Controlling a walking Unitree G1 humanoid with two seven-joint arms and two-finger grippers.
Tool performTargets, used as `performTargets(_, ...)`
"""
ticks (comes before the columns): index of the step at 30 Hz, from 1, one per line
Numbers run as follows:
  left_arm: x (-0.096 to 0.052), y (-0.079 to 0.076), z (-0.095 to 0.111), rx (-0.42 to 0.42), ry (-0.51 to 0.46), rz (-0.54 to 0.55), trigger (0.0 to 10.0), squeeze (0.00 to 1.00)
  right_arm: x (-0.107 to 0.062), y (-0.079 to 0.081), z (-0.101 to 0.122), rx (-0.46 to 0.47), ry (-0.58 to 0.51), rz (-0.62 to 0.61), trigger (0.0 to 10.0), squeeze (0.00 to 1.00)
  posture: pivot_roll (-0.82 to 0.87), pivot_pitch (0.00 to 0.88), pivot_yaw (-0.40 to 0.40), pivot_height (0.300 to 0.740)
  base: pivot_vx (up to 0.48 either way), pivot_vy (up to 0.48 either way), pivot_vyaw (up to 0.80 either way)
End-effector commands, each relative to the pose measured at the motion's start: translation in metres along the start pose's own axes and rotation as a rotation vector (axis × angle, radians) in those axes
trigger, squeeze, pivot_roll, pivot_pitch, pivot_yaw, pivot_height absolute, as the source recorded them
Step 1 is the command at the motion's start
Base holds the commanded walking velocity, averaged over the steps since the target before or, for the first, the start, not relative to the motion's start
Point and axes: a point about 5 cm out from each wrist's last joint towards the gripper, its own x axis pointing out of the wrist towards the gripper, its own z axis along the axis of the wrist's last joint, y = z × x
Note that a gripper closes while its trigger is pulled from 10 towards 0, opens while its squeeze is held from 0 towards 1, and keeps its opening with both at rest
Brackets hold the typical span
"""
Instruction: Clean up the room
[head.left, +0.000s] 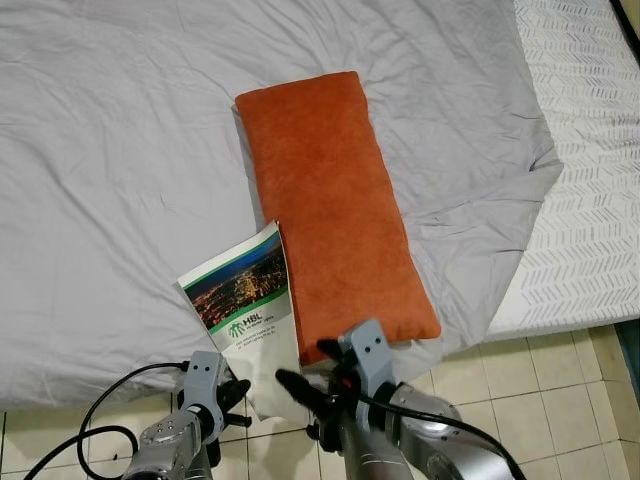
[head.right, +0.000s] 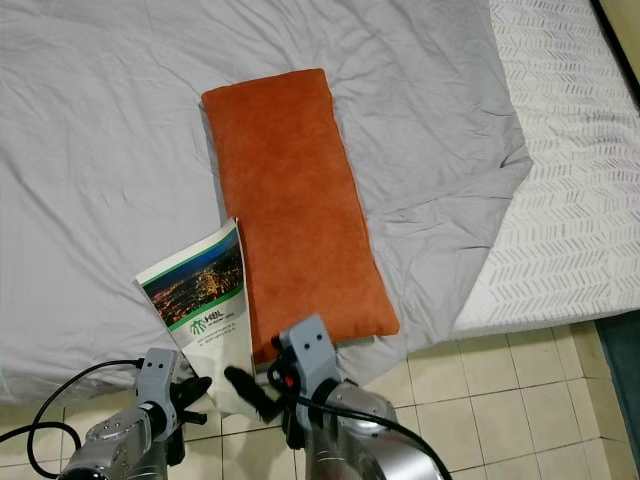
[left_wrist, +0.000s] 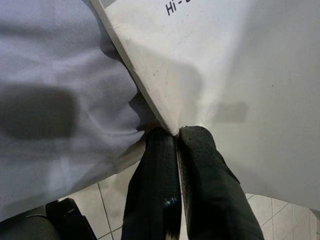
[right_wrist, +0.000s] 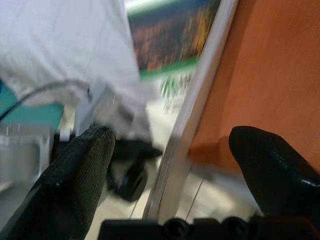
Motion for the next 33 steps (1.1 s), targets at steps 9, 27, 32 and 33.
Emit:
performTargets(9,-0.001,-0.004,-0.015,-0.033,0.045,0.015,10.0,0.00,0.025,0.026,-0.028,0.119,0.090,0.103,10.0,0.00,-0.19,0.639,-0.309,0.740,0.000,0.000,0.00)
performTargets(27,-0.001,0.002,-0.003,-0.008,0.010,0.029,10.0,0.00,0.053,0.015,-0.040,0.082,0.131,0.036,0.0,0.00,-0.16,0.635,-0.302,0.740,0.000,0.000,0.00)
performTargets(32,-0.001,0.005,0.004,0.000,-0.007,0.036,10.0,0.00,0.053,0.004,-0.041,-0.008,0.140,-0.008,0.0,0.00,-0.16,0.637,-0.302,0.740,0.000,0.000,0.00)
performTargets(33,-0.001,0.006,0.006,0.002,-0.010,0.041,10.0,0.00,0.054,-0.001,-0.038,-0.084,0.135,-0.028,0.0,0.00,-0.16,0.639,-0.302,0.740,0.000,0.000,0.00)
